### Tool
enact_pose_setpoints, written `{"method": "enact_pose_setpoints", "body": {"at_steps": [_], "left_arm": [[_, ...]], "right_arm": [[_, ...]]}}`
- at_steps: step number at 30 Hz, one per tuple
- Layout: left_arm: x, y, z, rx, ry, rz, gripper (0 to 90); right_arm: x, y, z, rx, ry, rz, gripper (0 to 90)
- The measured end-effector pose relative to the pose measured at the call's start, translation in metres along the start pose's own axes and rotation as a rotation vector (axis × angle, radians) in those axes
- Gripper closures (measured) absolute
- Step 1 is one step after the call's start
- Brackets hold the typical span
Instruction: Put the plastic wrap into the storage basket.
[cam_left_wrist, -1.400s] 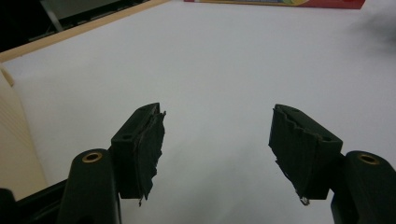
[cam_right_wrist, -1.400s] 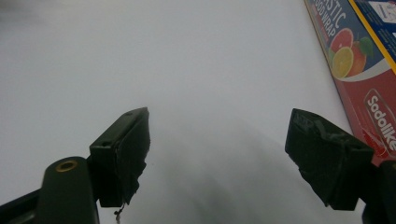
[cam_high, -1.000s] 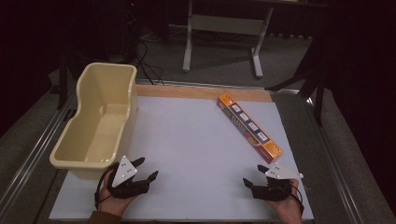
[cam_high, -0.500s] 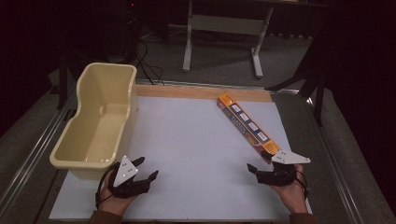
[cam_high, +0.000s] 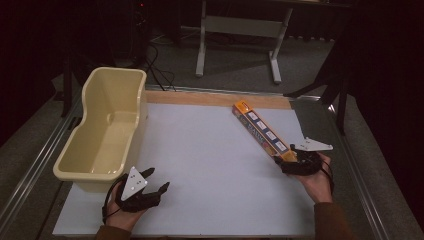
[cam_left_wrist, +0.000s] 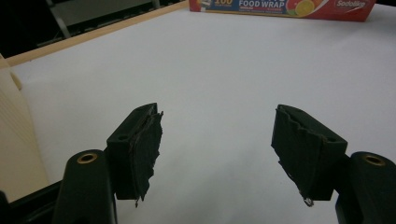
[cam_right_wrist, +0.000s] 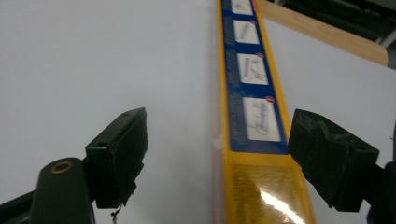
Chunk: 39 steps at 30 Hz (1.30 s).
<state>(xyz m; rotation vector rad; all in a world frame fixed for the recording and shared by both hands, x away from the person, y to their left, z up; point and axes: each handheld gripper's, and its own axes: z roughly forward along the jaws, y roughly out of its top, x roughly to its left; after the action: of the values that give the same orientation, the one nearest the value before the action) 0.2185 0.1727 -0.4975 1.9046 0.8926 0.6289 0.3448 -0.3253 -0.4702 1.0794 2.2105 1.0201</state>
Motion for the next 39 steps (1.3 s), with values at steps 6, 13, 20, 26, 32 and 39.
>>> {"method": "enact_pose_setpoints", "body": {"at_steps": [6,13,20,26,32,39], "left_arm": [[-0.001,0.0,0.001,0.001,0.0,0.005,32.3],[-0.001,0.0,0.0,-0.002,-0.001,0.004,32.2],[0.001,0.0,-0.001,-0.007,0.003,-0.005,32.2],[0.001,0.001,-0.001,-0.007,0.006,-0.003,32.2],[0.001,0.001,-0.002,-0.006,0.011,-0.003,32.2],[0.002,0.0,-0.002,-0.012,0.016,-0.007,32.3]], "right_arm": [[-0.02,0.002,0.02,0.069,0.006,0.032,16.7],[-0.032,0.001,0.04,0.146,0.032,0.067,14.9],[-0.039,-0.001,0.056,0.256,0.078,0.094,31.5],[-0.03,-0.002,0.057,0.301,0.038,0.087,38.6],[-0.008,-0.005,0.047,0.327,0.008,0.118,38.7],[0.019,-0.02,0.021,0.355,-0.01,0.141,38.7]]}}
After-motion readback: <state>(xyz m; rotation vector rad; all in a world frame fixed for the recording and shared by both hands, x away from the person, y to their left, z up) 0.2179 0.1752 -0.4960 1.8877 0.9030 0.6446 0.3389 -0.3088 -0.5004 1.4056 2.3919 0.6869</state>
